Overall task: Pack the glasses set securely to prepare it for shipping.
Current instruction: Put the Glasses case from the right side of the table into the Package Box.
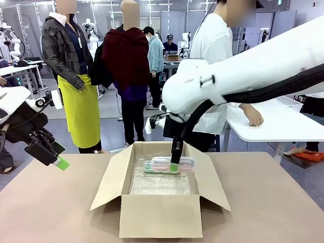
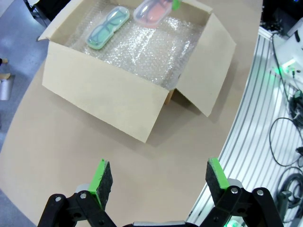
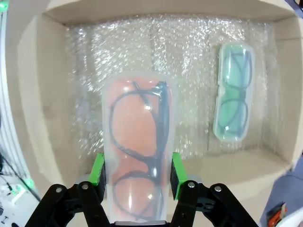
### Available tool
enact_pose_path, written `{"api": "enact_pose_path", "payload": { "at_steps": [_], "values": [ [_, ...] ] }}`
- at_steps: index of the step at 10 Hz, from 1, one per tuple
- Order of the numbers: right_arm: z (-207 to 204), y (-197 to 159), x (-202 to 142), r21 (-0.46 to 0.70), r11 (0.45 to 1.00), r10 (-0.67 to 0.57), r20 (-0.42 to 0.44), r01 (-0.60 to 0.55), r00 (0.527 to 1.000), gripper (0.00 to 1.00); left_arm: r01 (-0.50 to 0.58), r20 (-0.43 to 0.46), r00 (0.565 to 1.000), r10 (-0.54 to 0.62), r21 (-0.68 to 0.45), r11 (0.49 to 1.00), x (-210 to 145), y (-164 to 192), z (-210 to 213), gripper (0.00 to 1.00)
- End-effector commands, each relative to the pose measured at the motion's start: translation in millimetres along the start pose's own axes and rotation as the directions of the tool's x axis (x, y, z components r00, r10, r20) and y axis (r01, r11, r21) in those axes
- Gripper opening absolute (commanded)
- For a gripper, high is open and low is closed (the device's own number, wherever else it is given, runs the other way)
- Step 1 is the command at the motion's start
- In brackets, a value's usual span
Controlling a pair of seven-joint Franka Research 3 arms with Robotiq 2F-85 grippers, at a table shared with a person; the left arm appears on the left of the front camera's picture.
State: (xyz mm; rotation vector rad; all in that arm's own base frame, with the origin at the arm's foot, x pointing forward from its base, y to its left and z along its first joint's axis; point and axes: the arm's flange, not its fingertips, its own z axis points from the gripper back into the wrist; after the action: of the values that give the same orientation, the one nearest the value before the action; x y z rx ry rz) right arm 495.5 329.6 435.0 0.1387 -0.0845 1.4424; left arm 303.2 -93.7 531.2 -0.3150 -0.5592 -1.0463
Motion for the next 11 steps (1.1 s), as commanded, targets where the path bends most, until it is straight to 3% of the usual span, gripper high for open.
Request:
{"api": "enact_pose_path", "payload": {
  "at_steps": [1,8,9,11],
  "values": [
    [-25.8,-9.9,16.3,-0.002,1.0,-0.006,-0.018,0.006,1.0,0.35,0.014,0.018,1.0,-0.013,-0.021,1.0,-1.2,1.2,0.9,1.0],
    [-94.1,-47.9,28.0,0.022,0.998,-0.063,-0.014,0.063,0.998,0.35,0.014,0.018,1.0,-0.013,-0.021,1.0,-1.2,1.2,0.9,1.0],
    [-95.9,-49.0,29.7,0.027,0.998,-0.061,-0.016,0.062,0.998,0.71,0.014,0.018,1.0,-0.013,-0.021,1.0,-1.2,1.2,0.9,1.0],
    [-98.3,-50.2,33.9,0.036,0.997,-0.067,-0.018,0.067,0.998,0.99,0.014,0.018,1.0,-0.013,-0.021,1.0,-1.2,1.2,0.9,1.0]
  ]
}}
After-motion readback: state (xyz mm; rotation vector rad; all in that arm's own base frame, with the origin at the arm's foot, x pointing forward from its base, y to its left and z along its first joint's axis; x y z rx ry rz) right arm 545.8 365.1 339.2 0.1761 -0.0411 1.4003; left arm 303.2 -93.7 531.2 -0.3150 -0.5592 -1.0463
